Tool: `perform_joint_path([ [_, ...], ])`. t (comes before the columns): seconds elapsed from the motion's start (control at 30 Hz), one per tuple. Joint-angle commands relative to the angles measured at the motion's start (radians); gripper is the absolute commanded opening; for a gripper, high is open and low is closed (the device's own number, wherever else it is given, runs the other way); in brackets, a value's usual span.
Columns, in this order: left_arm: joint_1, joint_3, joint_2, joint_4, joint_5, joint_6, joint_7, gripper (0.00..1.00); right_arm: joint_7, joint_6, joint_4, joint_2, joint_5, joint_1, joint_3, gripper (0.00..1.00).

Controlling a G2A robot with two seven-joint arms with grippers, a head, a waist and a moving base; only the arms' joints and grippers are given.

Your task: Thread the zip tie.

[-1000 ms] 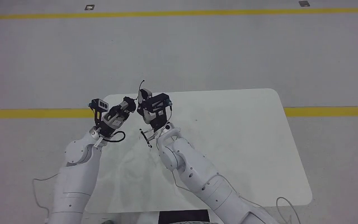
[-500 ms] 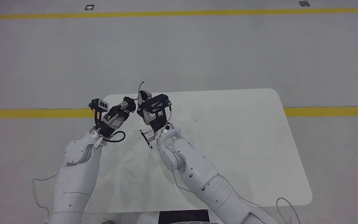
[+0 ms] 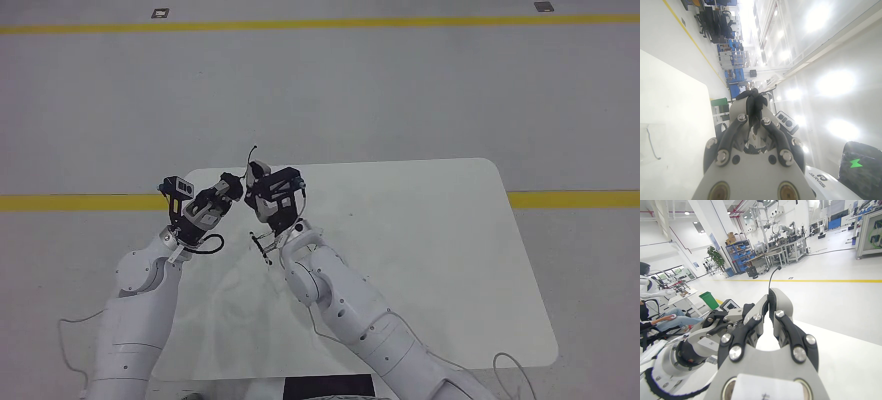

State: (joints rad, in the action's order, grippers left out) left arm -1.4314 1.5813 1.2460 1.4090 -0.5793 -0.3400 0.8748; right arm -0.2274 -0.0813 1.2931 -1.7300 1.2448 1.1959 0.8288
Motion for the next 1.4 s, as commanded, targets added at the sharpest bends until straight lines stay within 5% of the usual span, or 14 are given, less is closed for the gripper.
perform_joint_path([
  [0.0, 0.0, 0.0, 0.0, 0.0, 0.0, 0.0, 0.0, 0.0, -0.002, 0.001, 0.005, 0.001, 0.006, 0.002, 0.001, 0.0],
  [1.37, 0.0, 0.0, 0.0, 0.0, 0.0, 0.0, 0.0, 0.0, 0.059, 0.011, -0.028, -0.003, 0.061, -0.001, -0.002, 0.0],
])
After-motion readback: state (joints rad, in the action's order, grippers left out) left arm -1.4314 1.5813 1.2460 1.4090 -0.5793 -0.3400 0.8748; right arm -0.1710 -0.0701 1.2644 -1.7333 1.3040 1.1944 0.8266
